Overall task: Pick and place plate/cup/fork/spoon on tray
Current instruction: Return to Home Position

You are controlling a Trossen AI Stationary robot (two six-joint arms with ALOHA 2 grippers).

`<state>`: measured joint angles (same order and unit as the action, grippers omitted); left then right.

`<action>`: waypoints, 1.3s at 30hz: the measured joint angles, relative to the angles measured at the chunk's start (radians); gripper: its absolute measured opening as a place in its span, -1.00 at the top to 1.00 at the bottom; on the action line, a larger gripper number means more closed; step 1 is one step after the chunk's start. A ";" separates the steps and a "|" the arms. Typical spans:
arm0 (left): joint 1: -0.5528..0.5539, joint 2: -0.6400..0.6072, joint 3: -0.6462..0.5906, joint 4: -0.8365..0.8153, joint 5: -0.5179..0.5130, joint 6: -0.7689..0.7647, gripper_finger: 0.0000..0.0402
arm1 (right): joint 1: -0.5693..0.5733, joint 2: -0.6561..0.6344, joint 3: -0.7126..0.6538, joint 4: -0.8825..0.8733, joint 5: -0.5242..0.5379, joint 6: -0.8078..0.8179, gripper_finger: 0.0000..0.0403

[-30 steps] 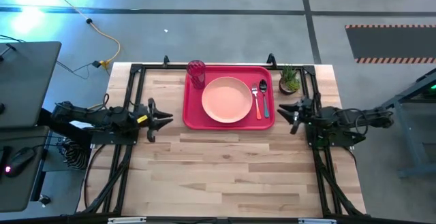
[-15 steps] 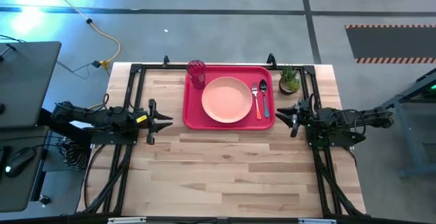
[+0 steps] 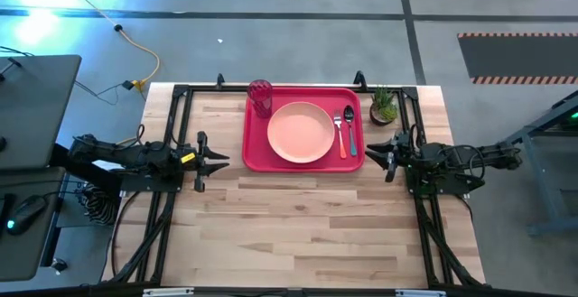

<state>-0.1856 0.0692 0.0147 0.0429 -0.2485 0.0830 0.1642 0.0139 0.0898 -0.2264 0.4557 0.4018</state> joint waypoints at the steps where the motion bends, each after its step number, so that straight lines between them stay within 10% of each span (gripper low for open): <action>1: 0.000 0.000 0.000 0.000 0.000 0.000 0.62 | 0.000 0.000 0.000 0.000 0.000 -0.006 0.39; 39: 0.000 0.000 0.000 -0.001 -0.001 -0.001 0.62 | 0.000 0.000 0.000 0.000 0.001 -0.009 0.39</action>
<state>-0.1856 0.0692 0.0147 0.0422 -0.2493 0.0822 0.1643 0.0139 0.0898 -0.2268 0.4568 0.3923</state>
